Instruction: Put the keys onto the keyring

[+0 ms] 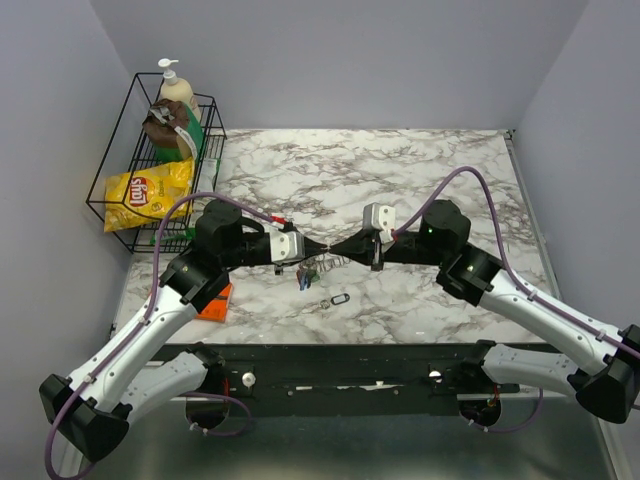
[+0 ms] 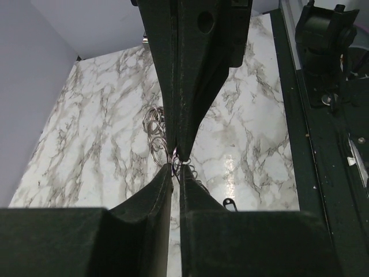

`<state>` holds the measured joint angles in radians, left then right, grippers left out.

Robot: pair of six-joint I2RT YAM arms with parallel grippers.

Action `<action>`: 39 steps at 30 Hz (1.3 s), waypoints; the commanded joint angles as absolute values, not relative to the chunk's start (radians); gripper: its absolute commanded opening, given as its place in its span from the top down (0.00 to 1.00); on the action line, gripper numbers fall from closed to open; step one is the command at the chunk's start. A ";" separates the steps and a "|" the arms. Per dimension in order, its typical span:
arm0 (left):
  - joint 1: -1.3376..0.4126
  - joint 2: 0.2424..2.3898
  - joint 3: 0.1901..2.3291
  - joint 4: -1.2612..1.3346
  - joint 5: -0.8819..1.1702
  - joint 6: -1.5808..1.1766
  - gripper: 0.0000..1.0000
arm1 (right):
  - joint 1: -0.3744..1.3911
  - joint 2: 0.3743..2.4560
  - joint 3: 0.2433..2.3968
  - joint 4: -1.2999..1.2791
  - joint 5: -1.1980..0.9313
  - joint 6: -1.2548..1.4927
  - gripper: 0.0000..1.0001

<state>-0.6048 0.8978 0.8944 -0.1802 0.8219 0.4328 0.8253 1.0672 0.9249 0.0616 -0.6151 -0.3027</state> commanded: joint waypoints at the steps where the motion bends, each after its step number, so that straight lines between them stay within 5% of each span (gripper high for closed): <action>1: -0.612 0.907 0.927 -0.189 0.850 0.442 0.92 | 0.830 1.032 0.917 0.133 -0.611 -0.298 0.99; 3: -0.612 0.911 0.930 -0.195 0.853 0.451 1.00 | 0.830 1.034 0.916 0.135 -0.614 -0.296 1.00; 10: -0.614 0.905 0.940 -0.212 0.819 0.462 1.00 | 0.828 1.031 0.911 0.140 -0.617 -0.285 0.98; 14: -0.614 0.891 0.931 -0.212 0.764 0.466 1.00 | 0.828 1.011 0.887 0.156 -0.595 -0.284 0.46; 20: -0.614 0.876 0.911 -0.203 0.710 0.468 1.00 | 0.828 0.928 0.802 0.230 -0.503 -0.270 0.18; 32: -0.614 0.882 0.888 -0.178 0.496 0.416 1.00 | 0.828 0.943 0.802 0.066 -0.308 -0.091 0.02; 39: -0.592 0.946 0.905 -0.219 0.374 0.348 1.00 | 0.828 1.034 0.830 -0.094 -0.261 0.089 0.00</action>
<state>-0.6090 0.9112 0.8913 -0.2260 0.4847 0.4042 0.8257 0.9901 0.7933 0.0376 -0.3222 -0.0357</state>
